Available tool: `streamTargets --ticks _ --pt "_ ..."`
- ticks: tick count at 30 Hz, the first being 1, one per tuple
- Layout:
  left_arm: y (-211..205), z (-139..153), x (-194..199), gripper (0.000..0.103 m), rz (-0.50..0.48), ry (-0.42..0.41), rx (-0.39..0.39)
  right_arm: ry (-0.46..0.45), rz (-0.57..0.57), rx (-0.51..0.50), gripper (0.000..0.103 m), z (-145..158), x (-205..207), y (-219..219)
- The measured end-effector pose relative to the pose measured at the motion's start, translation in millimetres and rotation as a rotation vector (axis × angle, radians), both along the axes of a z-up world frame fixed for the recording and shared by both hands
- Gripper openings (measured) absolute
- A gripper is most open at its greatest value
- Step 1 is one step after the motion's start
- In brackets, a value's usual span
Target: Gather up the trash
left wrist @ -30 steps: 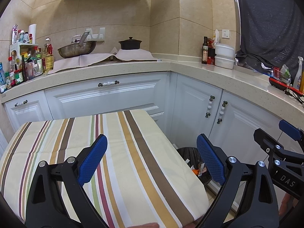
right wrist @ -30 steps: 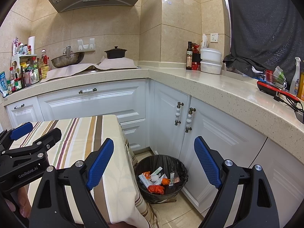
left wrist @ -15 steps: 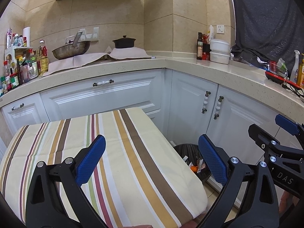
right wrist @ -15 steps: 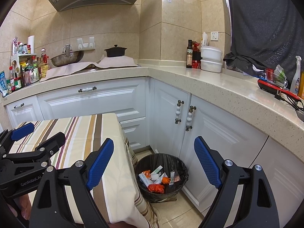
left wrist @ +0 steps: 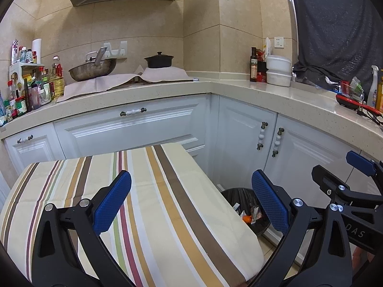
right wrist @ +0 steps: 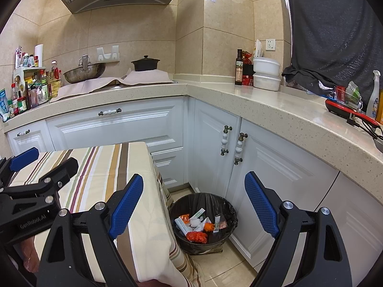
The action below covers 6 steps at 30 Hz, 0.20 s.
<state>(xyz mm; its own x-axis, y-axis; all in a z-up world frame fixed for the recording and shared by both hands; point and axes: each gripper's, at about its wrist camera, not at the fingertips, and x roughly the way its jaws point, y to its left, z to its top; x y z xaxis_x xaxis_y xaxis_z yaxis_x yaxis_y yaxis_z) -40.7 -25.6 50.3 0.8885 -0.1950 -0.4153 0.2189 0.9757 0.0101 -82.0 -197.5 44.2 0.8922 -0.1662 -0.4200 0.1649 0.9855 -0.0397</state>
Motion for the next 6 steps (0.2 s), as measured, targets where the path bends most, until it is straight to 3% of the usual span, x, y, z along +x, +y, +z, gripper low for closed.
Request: streamTargets --ticks 6 --pt "7 -7 13 0.098 0.031 0.061 0.008 0.017 0.016 0.0 0.084 -5 7 3"
